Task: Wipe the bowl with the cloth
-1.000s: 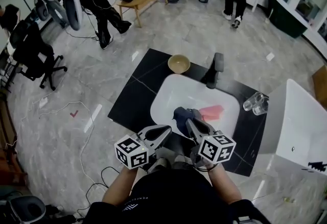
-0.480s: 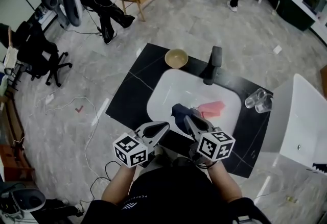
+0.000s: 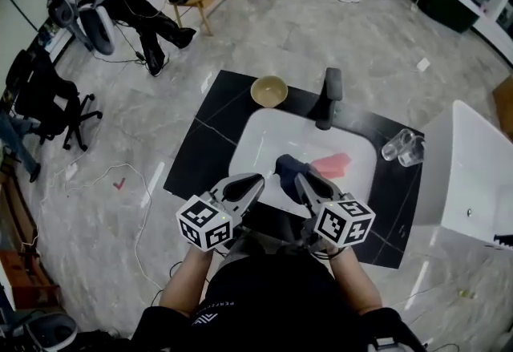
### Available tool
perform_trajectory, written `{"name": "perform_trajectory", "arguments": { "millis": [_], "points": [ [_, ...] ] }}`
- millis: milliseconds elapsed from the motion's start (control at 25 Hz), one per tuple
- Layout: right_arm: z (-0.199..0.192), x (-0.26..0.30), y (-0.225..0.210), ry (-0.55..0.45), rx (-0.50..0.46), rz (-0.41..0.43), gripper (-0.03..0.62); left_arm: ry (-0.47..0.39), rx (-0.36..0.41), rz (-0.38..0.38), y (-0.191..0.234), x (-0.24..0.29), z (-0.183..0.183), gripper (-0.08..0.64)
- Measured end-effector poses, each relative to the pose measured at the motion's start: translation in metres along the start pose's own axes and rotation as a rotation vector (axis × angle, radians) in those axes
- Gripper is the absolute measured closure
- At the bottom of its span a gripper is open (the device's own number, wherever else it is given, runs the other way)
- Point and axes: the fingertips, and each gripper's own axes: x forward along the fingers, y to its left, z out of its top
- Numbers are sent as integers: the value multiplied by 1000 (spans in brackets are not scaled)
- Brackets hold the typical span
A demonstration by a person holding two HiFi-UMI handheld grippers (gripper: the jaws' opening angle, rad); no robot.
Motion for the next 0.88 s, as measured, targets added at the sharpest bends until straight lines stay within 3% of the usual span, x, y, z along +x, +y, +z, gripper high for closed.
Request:
{"name": "perform_trajectory", "arguments": {
  "millis": [200, 400, 880],
  "points": [
    [7, 12, 3, -37, 13, -55, 534, 40, 12, -65, 17, 6, 4, 546],
    [10, 28, 2, -58, 35, -108, 532, 45, 50, -31, 53, 9, 12, 545],
    [13, 74, 0, -43, 67, -205, 534, 81, 143, -66, 118, 34, 32, 546]
  ]
}}
